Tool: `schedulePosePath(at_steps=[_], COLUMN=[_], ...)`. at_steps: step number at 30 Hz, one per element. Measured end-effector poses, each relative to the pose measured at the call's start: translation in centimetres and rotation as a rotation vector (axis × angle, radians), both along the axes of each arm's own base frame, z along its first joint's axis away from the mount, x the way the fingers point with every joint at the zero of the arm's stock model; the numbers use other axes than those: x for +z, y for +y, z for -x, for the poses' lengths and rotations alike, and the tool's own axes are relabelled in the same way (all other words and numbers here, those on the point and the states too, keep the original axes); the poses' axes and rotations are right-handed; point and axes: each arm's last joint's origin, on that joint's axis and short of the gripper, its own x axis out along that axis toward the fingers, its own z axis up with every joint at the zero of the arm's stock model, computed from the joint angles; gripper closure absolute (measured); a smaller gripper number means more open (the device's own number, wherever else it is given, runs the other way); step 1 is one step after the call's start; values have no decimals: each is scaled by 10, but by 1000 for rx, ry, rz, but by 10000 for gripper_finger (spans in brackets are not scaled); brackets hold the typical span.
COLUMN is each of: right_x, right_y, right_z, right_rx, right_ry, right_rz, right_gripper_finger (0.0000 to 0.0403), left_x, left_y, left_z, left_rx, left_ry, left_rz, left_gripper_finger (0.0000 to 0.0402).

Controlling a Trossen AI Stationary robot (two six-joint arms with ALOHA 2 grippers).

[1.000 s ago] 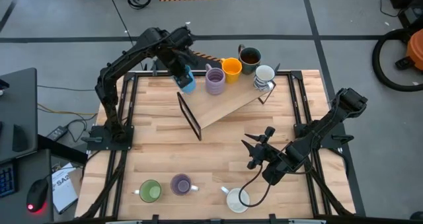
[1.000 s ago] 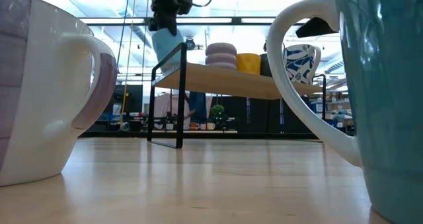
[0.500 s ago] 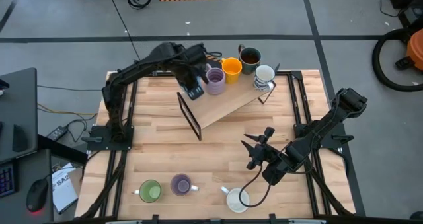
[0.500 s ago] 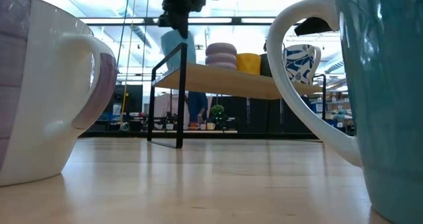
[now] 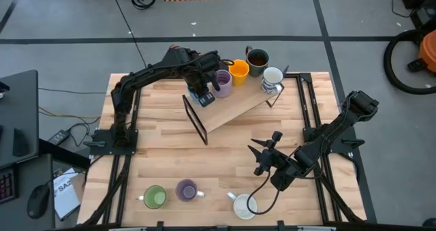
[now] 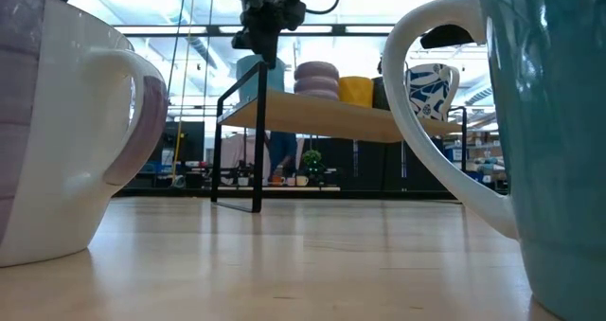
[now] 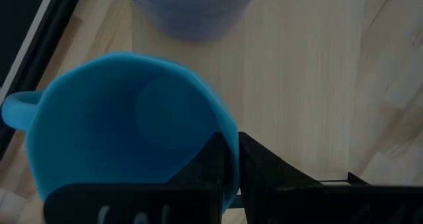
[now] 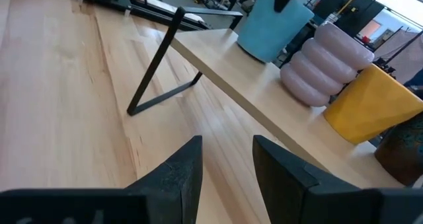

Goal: Place coffee mugs
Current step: Put the light blue mug on the shelf, then put the light green mug on the shelf

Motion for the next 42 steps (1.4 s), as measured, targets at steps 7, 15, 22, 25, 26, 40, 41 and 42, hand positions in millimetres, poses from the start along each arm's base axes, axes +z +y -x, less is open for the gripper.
schedulePosePath(at_steps=[7,15,22,25,26,40,41,42], right_x=[0,0,0,0,0,0,0,0], right_y=[0,0,0,0,0,0,0,0], right_z=[0,0,0,0,0,0,0,0], right_rx=[0,0,4,9,10,9,10,10], right_ry=[0,-2,0,5,7,8,10,12], right_rz=[0,-3,-10,-16,-14,-12,-9,-7], right_gripper_finger=[264,264,264,264,264,264,264,264], left_x=[-1,-2,0,2,4,27,32,37], left_y=[-2,-5,-6,-8,-8,-16,-18,-20], left_z=[-1,-6,-6,-7,-6,1,2,4], left_rx=[-34,-49,-59,-74,-81,-142,-161,-189], left_ry=[3,-23,-33,-52,-57,-147,-158,-168], left_rz=[8,2,-6,-18,-23,-84,-93,-97], left_gripper_finger=[357,303,267,263,263,262,262,262])
